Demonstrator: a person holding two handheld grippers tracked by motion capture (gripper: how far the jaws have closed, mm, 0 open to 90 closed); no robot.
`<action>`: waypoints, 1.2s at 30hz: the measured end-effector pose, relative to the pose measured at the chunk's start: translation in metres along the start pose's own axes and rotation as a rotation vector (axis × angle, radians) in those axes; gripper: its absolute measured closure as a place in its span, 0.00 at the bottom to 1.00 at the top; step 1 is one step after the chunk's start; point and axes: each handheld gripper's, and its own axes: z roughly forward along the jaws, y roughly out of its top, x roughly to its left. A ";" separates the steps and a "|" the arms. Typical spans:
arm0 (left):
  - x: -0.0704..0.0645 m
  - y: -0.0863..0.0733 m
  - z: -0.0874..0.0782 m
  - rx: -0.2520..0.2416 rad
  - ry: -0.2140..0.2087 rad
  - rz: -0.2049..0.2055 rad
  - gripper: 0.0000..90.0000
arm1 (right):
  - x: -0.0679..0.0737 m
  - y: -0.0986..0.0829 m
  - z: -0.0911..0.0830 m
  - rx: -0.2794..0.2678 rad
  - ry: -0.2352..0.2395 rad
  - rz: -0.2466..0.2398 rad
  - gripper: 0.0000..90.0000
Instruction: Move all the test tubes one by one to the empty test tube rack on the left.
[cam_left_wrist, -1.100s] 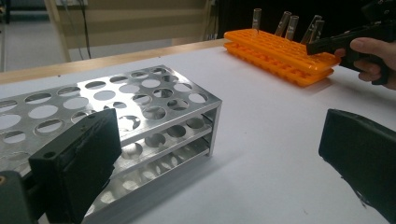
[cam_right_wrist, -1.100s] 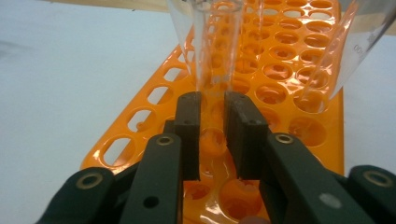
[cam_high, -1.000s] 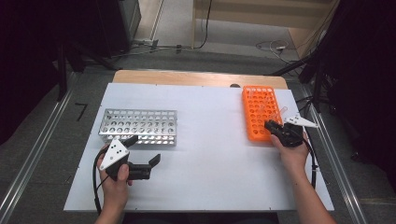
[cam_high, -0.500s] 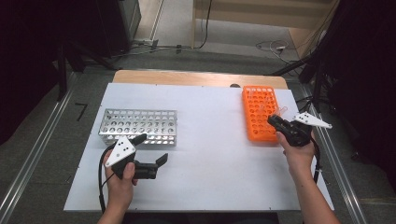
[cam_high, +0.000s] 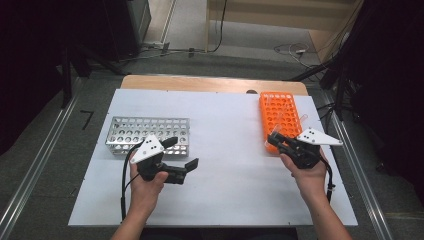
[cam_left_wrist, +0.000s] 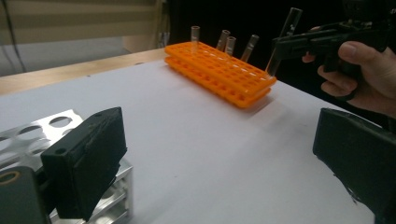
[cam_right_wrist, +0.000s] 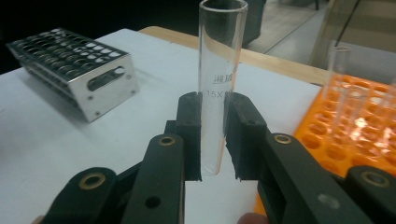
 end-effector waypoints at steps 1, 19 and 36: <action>-0.001 0.003 0.003 0.010 -0.002 0.002 0.03 | 0.004 0.000 0.001 0.000 0.013 -0.004 0.82; -0.027 0.009 0.036 0.112 -0.013 -0.011 0.29 | 0.061 -0.016 0.016 0.075 0.146 -0.099 0.82; -0.055 0.012 0.048 0.142 -0.150 0.038 0.53 | 0.106 -0.025 0.032 0.138 0.231 -0.204 0.82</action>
